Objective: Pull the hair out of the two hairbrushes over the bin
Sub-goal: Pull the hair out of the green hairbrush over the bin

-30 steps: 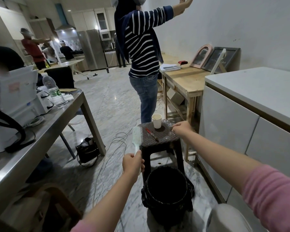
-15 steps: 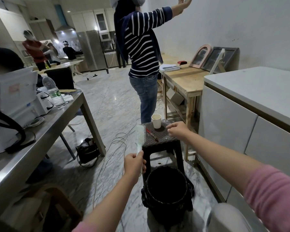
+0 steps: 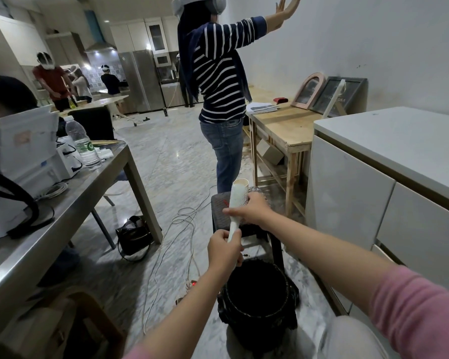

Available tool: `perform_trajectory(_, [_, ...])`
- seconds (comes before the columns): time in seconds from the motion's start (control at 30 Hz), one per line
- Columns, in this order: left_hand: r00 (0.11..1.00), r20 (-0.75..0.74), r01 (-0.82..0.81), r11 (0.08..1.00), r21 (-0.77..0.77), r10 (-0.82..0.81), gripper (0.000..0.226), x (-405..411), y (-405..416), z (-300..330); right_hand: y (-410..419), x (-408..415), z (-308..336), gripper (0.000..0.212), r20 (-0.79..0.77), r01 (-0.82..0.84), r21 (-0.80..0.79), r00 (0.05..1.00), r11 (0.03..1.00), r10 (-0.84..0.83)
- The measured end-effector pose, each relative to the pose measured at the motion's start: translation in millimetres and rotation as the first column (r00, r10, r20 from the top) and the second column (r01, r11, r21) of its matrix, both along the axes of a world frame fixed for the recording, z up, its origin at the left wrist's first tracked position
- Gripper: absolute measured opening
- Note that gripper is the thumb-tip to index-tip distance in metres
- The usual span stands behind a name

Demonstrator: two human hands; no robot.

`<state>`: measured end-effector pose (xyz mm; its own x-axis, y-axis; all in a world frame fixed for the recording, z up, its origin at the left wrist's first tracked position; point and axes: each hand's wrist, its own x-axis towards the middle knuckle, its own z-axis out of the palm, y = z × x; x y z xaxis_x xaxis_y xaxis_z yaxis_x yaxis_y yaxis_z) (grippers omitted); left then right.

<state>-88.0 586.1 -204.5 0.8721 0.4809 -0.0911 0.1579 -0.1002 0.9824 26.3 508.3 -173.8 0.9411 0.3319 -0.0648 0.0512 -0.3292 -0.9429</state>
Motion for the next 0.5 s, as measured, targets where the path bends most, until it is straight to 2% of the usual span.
perform_trajectory(0.07, [0.999, 0.03, -0.014, 1.0, -0.003, 0.014, 0.023, 0, -2, 1, 2, 0, 3, 0.097, 0.029, 0.036, -0.005, 0.999, 0.999, -0.036])
perform_trajectory(0.1, [0.999, 0.038, -0.025, 1.0, -0.004, 0.025, 0.023, -1, -1, 2, 2, -2, 7, 0.089, 0.027, 0.033, -0.005, 0.999, 0.999, -0.033])
perform_trajectory(0.17, [0.998, 0.045, -0.034, 0.999, 0.01, 0.033, 0.022, -2, 2, 2, 1, -13, 17, 0.051, 0.026, 0.056, 0.01, 0.998, 0.998, -0.056])
perform_trajectory(0.2, [0.998, 0.046, -0.033, 0.999, 0.018, 0.032, 0.022, -3, 3, 2, 1, -13, 17, 0.047, 0.028, 0.067, 0.019, 0.997, 0.998, -0.067])
perform_trajectory(0.3, [0.998, 0.051, -0.033, 0.999, 0.042, 0.031, 0.021, -5, 6, 1, 3, -8, 12, 0.064, 0.057, 0.106, 0.044, 0.992, 0.993, -0.109])
perform_trajectory(0.43, [0.997, 0.065, -0.042, 0.993, 0.112, 0.035, 0.022, -7, 6, -2, 6, 14, -8, 0.054, 0.045, 0.127, 0.021, 0.991, 0.992, -0.128])
perform_trajectory(0.5, [0.996, 0.075, -0.057, 0.988, 0.142, 0.046, 0.025, -8, 7, -3, 5, 4, 4, 0.043, 0.088, 0.145, -0.025, 0.986, 0.989, -0.142])
